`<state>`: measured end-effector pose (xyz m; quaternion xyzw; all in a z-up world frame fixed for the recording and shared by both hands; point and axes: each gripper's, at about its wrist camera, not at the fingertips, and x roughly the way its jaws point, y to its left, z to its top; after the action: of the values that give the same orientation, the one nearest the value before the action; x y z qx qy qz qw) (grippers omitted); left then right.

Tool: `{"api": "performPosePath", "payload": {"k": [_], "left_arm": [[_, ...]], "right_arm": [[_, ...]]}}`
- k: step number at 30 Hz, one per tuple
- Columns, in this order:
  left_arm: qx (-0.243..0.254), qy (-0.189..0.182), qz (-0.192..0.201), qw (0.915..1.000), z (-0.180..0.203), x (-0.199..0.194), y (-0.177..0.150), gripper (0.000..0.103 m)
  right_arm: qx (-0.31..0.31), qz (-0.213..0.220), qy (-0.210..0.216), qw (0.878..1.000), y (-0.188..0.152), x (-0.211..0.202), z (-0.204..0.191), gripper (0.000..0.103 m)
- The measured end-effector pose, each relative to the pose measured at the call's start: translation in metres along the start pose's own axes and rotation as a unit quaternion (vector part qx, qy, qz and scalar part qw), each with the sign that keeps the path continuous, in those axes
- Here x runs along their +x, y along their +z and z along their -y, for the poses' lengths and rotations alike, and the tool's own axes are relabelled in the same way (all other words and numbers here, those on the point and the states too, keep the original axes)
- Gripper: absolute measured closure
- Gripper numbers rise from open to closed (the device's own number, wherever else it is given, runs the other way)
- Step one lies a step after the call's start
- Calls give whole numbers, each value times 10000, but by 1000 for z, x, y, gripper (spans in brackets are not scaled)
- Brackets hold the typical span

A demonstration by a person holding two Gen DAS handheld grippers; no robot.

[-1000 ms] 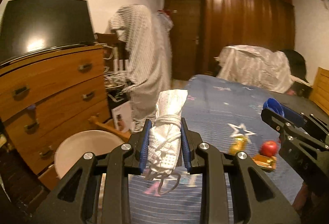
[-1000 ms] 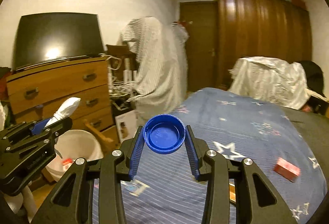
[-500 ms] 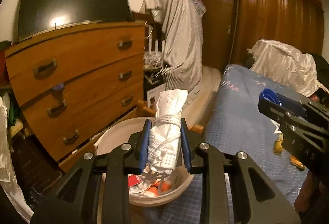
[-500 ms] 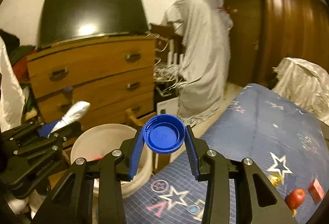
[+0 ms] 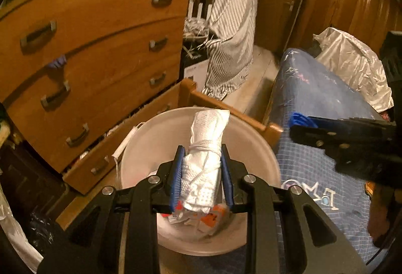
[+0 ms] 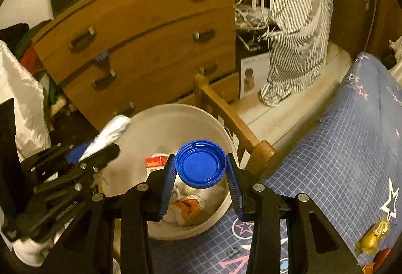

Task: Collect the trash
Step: 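Open both tools to drop the mask and bottle cap into the bucket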

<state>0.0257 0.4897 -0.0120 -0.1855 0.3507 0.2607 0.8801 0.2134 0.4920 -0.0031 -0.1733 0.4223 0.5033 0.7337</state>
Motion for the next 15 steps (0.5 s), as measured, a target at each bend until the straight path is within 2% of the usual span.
{"api": "performPosePath", "payload": {"k": [4, 8, 15], "left_arm": [[-160, 64, -165, 9997, -24, 14, -1, 77], [-250, 128, -247, 9993, -43, 25, 0, 77], [-275, 147, -268, 9992, -50, 32, 2, 77]], "right_arm": [[39, -245, 73, 9997, -2, 12, 13, 62], [95, -309, 90, 9994, -15, 9, 34, 62], [17, -354, 82, 9993, -17, 9, 35, 62]]}}
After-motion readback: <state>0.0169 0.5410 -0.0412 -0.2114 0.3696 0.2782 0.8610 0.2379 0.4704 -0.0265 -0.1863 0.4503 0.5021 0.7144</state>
